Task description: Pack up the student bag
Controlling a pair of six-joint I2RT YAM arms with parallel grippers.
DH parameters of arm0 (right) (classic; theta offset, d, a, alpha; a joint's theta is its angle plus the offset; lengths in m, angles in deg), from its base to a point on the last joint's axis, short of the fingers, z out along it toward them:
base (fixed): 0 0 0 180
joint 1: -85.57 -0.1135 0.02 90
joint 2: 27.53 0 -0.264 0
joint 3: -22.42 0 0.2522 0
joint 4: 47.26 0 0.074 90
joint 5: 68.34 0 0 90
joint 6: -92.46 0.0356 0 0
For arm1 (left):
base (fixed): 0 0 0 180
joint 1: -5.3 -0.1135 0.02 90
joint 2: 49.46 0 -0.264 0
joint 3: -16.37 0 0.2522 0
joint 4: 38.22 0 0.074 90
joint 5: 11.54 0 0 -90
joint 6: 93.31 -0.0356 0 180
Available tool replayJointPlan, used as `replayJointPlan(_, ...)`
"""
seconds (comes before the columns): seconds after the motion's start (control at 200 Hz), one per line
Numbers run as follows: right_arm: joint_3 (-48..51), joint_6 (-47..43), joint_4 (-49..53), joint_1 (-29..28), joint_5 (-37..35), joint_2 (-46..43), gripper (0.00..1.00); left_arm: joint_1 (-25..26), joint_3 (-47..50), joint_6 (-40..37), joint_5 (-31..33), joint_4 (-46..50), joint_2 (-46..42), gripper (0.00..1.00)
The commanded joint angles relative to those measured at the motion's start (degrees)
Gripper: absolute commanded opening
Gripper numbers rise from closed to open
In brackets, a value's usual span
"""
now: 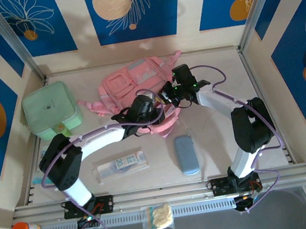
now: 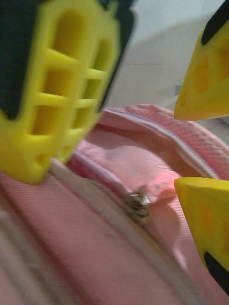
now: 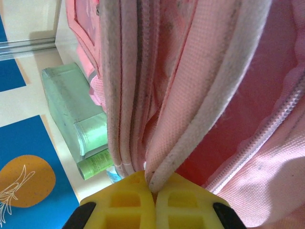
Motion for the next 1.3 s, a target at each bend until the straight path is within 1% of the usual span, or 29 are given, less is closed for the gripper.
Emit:
replayJointPlan(0.0, -1.43, 1.87, -1.69, -1.42, 2.20, -0.34, 0.00, 0.26, -3.29, 0.75, 4.20, 2.34, 1.72, 0.39)
replayJointPlan(0.1, -0.74, 2.72, -2.02, -1.58, 1.58, -0.44, 0.00, 0.27, -5.86, 1.54, 8.28, 5.88, 3.56, 0.40)
replayJointPlan(0.195, -0.42, 3.63, -2.13, -1.63, 1.82, -0.45, 0.00, 0.27, -6.75, 1.45, 8.03, 4.75, 5.22, 0.40)
replayJointPlan(0.265, -0.31, 3.98, -1.89, -1.60, 1.94, -0.57, 0.00, 0.32, -8.19, 3.55, 11.82, 9.36, 6.01, 0.38)
replayJointPlan(0.385, -0.04, 4.12, -1.61, -1.24, 1.59, -0.88, 0.00, 0.61, -4.95, 4.33, 14.13, 7.12, 3.96, 0.37)
replayJointPlan(0.45, -0.10, 4.32, -1.87, -1.24, 1.73, -0.90, 0.00, 0.78, -3.96, 5.06, 15.64, 7.78, 3.27, 0.36)
replayJointPlan(0.625, -0.91, 4.28, -1.48, -1.62, 1.45, -0.64, 0.00, 0.85, -4.77, 6.56, 17.64, 11.06, 3.96, 0.36)
replayJointPlan(0.71, -1.06, 4.35, -1.52, -1.94, 1.40, -0.55, 0.00, 0.88, -5.76, 6.46, 18.09, 10.39, 4.68, 0.36)
replayJointPlan(0.75, -1.02, 4.45, -1.38, -2.03, 1.21, -0.61, 0.00, 0.91, -7.07, 6.94, 19.03, 12.40, 5.29, 0.36)
replayJointPlan(0.815, -0.83, 4.54, -1.17, -1.95, 1.15, -0.83, 0.00, 1.21, -8.45, 9.07, 22.26, 17.44, 5.52, 0.35)
replayJointPlan(0.87, -0.73, 4.30, -0.95, -1.86, 0.82, -1.23, 0.00, 1.61, -6.67, 9.59, 23.94, 16.50, 4.53, 0.36)
replayJointPlan(0.935, -0.87, 4.10, -0.83, -1.81, 0.50, -1.36, 0.00, 1.49, -3.63, 9.22, 22.94, 11.65, 3.32, 0.36)
replayJointPlan(0.97, -0.93, 4.17, -0.82, -1.87, 0.54, -1.32, 0.00, 1.49, -3.35, 9.11, 22.74, 10.57, 3.28, 0.36)
replayJointPlan(1.095, -1.22, 4.36, -0.96, -2.40, 0.50, -1.07, 0.00, 1.49, -7.76, 5.80, 20.00, 10.22, 6.51, 0.34)
replayJointPlan(1.145, -1.38, 4.40, -0.83, -2.54, 0.49, -0.91, 0.00, 1.49, -9.91, 5.81, 20.54, 12.09, 7.72, 0.34)
replayJointPlan(1.211, -0.95, 4.71, -1.18, -2.66, 0.58, -0.96, 0.00, 1.32, -11.43, 7.01, 22.44, 14.27, 8.55, 0.27)
replayJointPlan(1.296, -0.52, 4.80, -1.46, -2.74, 0.67, -1.16, 0.00, 1.14, -11.04, 6.84, 23.06, 12.88, 8.16, 0.22)
